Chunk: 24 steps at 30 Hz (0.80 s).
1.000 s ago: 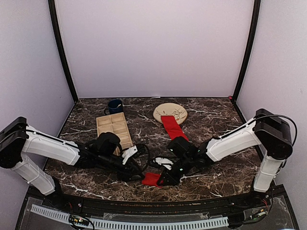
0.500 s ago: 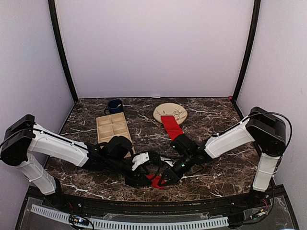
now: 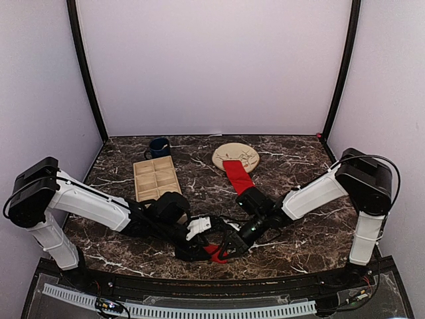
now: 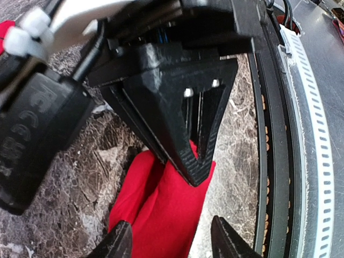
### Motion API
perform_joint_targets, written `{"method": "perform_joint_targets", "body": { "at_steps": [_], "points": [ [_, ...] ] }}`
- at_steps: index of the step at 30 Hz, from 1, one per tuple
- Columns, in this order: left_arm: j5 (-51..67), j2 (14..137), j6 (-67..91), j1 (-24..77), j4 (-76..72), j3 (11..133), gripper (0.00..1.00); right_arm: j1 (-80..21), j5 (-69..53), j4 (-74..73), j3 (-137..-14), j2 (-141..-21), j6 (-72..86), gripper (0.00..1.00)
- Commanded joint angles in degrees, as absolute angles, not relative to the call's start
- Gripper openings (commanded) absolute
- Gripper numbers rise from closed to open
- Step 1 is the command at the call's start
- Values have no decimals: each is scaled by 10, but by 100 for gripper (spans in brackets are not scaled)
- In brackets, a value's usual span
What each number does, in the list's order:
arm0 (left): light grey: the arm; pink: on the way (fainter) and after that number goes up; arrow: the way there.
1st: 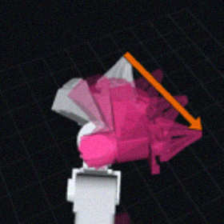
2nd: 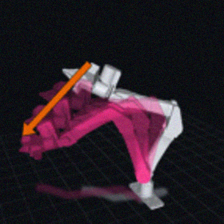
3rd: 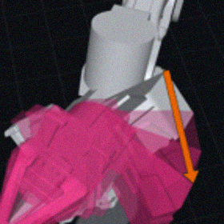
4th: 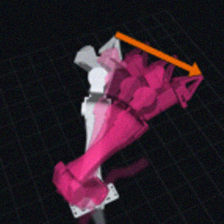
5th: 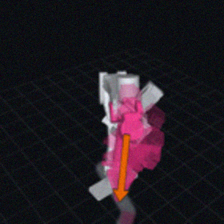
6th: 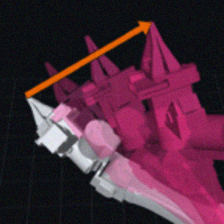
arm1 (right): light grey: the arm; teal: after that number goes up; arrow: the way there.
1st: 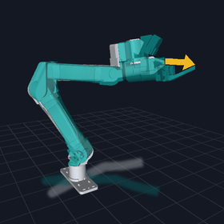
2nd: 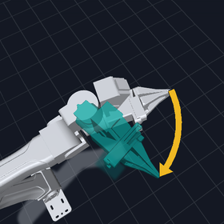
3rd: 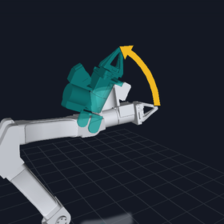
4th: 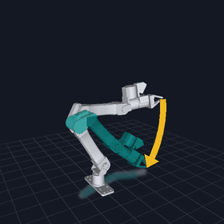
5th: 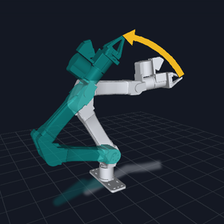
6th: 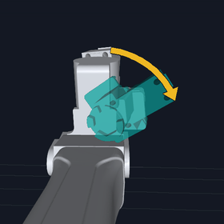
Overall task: Roll the socks
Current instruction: Roll the sock at the center of the board.
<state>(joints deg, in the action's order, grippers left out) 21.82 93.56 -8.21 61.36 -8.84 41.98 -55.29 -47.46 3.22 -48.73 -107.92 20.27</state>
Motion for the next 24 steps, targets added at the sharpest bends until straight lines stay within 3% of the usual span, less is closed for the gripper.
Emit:
{"method": "perform_joint_targets", "body": {
  "at_steps": [1, 14, 24],
  "points": [
    [227, 943, -93, 619, -74, 430, 51, -548, -489, 43, -483, -1091, 209, 0],
    [227, 949, -91, 626, -91, 413, 35, -548, -489, 42, -481, -1097, 208, 0],
    [240, 969, -83, 628, -83, 413, 35, -547, -492, 45, -479, -1098, 211, 0]
  ]
}}
